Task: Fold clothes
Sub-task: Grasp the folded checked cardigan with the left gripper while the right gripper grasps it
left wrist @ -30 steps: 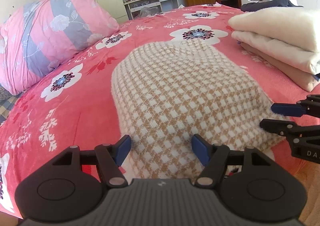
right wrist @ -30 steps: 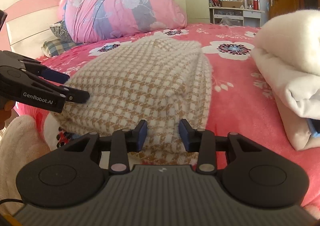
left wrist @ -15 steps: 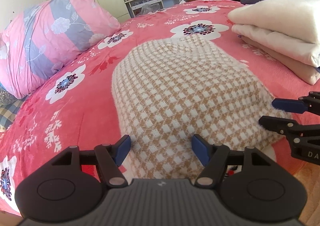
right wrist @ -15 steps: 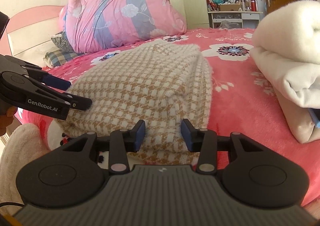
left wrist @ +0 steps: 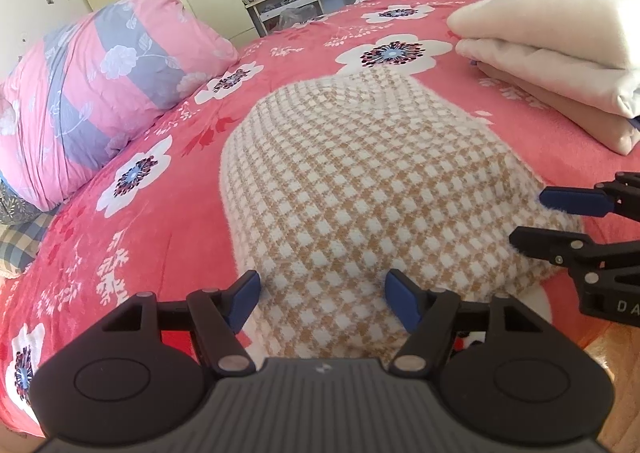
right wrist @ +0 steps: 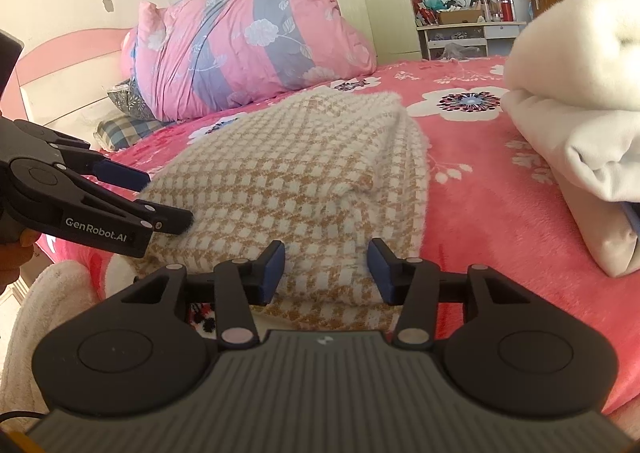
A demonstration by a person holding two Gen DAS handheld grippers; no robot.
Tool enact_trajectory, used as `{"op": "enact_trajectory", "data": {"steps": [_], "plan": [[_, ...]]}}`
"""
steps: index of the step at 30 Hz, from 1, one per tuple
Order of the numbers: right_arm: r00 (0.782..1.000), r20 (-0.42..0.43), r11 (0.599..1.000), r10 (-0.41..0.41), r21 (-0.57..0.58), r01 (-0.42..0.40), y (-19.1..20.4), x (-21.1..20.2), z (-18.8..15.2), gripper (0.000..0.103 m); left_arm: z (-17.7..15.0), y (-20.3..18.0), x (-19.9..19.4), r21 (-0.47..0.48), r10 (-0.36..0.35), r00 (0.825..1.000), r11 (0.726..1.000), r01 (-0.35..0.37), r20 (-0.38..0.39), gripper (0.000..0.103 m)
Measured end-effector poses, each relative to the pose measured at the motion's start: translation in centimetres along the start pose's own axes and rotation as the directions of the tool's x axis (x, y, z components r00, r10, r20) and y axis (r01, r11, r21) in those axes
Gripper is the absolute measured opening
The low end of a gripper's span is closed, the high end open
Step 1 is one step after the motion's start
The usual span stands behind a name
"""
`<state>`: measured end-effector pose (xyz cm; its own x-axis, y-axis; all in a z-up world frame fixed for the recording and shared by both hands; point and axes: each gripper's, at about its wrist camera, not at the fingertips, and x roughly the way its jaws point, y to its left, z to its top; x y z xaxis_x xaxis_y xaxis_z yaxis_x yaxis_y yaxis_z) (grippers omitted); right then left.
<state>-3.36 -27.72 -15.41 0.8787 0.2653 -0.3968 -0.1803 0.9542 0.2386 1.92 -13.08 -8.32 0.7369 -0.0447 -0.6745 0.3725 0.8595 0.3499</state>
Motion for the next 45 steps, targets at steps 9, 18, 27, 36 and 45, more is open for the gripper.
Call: {"op": "enact_trajectory", "data": {"steps": [9, 18, 27, 36, 45], "plan": [[0.999, -0.024, 0.997, 0.023, 0.076, -0.021, -1.1, -0.4, 0.9, 0.057, -1.2, 4.4, -0.7, -0.168, -0.142, 0.987, 0.974, 0.153, 0.075, 0.080], [0.996, 0.049, 0.884, 0.073, 0.459, -0.088, -7.0, -1.5, 0.9, 0.057, -3.8, 13.0, 2.7, -0.512, -0.358, 0.917, 0.762, 0.397, 0.177, 0.091], [0.995, 0.071, 0.738, 0.065, 0.668, -0.096, -9.0, 0.3, -0.8, 0.058, -5.9, 16.8, 8.0, -0.602, -0.559, 0.790, 0.549, 0.580, 0.251, 0.091], [0.995, -0.020, 0.718, 0.095, 0.694, -0.055, -8.8, 4.4, 1.5, 0.069, -4.2, 17.4, 14.8, -0.652, -0.707, 0.643, 0.343, 0.676, 0.295, 0.096], [0.981, -0.029, 0.652, 0.194, 0.750, -0.107, -7.3, 9.3, 2.2, 0.078, -2.9, 17.5, 17.5, -0.679, -0.756, 0.583, 0.260, 0.686, 0.300, 0.101]]}}
